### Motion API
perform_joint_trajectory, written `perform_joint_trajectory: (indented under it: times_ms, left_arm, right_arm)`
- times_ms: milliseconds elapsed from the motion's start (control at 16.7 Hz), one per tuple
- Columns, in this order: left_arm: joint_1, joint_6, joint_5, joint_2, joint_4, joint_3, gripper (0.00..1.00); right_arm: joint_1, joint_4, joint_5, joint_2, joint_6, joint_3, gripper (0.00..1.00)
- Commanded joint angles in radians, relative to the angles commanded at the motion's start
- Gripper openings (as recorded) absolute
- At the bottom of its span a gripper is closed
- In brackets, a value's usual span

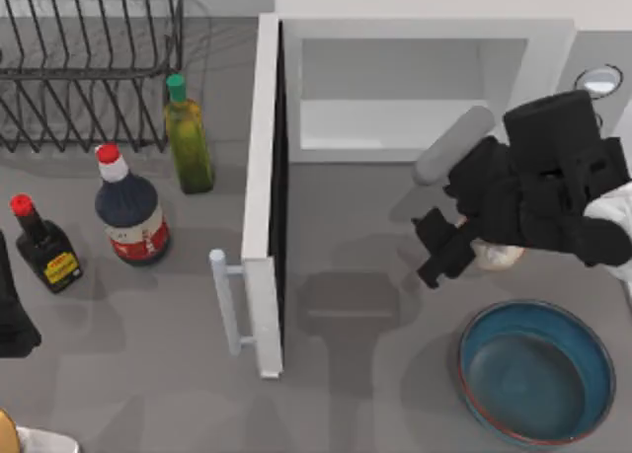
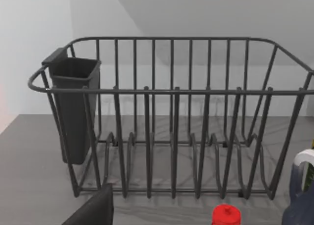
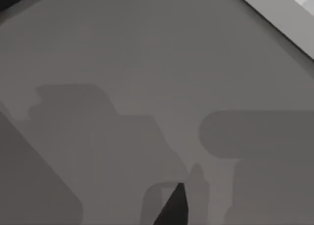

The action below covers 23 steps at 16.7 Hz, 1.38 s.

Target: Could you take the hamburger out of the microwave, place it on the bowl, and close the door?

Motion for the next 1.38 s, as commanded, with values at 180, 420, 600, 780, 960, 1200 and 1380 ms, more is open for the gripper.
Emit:
perform_joint_trajectory:
  times_ms: [180, 420, 600, 780, 960, 1200, 1380]
  left_arm:
    - [0.0, 0.0, 0.0, 0.0, 0.0, 0.0, 1.0]
    - [0.0, 0.0, 0.0, 0.0, 0.0, 0.0, 1.0]
    - [0.0, 0.0, 0.0, 0.0, 0.0, 0.0, 1.0]
    - [0.0, 0.0, 0.0, 0.0, 0.0, 0.0, 1.0]
    - [0.0, 0.0, 0.0, 0.0, 0.0, 0.0, 1.0]
    - [0.0, 0.0, 0.0, 0.0, 0.0, 0.0, 1.0]
    - [0.0, 0.0, 0.0, 0.0, 0.0, 0.0, 1.0]
  right_arm:
    - [-0.117, -0.164, -0.225, -0.021, -0.267, -0.029, 0.0]
    - [-0.242, -0.378, -0.523, -0.038, -0.636, -0.067, 0.0]
    - [-0.3, -0.516, -0.718, -0.044, -0.884, -0.092, 0.0]
    - [-0.326, -0.619, -0.864, -0.046, -1.065, -0.109, 0.0]
    - [-0.332, -0.672, -0.94, -0.049, -1.151, -0.118, 0.0]
    - [-0.333, -0.677, -0.947, -0.049, -1.158, -0.118, 0.0]
    - [-0.322, -0.658, -0.944, -0.044, -1.144, -0.118, 0.0]
